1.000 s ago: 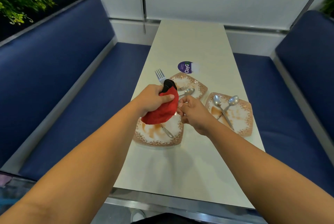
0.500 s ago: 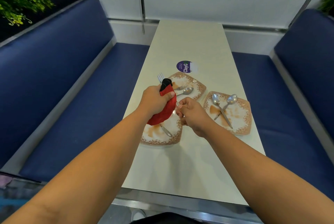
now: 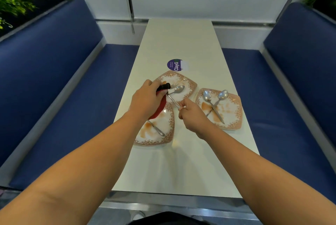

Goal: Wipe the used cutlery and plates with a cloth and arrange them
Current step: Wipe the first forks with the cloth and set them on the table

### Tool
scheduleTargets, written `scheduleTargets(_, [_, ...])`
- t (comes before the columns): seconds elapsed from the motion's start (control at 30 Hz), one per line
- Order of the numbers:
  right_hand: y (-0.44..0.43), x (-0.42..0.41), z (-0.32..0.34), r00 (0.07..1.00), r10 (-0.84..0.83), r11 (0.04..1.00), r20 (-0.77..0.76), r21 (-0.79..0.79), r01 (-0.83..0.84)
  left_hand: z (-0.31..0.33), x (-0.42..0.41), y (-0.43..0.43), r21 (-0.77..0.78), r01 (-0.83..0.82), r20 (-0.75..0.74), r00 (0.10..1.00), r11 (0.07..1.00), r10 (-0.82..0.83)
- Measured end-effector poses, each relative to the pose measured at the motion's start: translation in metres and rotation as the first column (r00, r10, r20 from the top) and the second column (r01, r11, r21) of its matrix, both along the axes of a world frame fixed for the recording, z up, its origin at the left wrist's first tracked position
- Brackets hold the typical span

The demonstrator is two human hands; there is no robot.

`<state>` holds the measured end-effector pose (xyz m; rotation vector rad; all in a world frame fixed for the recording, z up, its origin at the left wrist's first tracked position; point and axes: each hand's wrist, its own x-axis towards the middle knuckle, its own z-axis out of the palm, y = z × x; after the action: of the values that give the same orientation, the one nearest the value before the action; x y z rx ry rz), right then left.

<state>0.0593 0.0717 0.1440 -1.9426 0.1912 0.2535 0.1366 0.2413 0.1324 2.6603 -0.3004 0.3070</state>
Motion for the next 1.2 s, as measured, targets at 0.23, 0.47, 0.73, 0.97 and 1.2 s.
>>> scheduleTargets(0.23, [-0.018,-0.007,-0.005,1.000,-0.006,0.999,-0.012,-0.037,0.006,-0.004,-0.012,-0.036,-0.001,0.025,0.080,0.996,1.000,-0.025])
scheduleTargets(0.47, [-0.047,-0.024,-0.016,0.997,-0.021,1.000,-0.071,0.003,0.021,-0.008,-0.008,-0.059,-0.045,-0.093,0.062,0.994,0.995,0.095])
scheduleTargets(0.73, [-0.112,-0.058,-0.056,0.969,-0.146,0.984,-0.201,0.068,0.162,-0.011,-0.021,-0.085,-0.179,-0.073,0.045,0.996,0.981,0.082])
scheduleTargets(0.97, [-0.162,-0.100,-0.096,0.959,-0.146,0.978,-0.244,-0.179,0.104,-0.034,-0.041,-0.112,-0.196,-0.011,-0.018,1.000,0.981,0.008])
scheduleTargets(1.2, [-0.181,-0.112,-0.111,0.940,-0.155,0.964,-0.303,-0.254,0.077,-0.046,-0.064,-0.129,-0.240,-0.019,-0.119,0.993,0.971,-0.010])
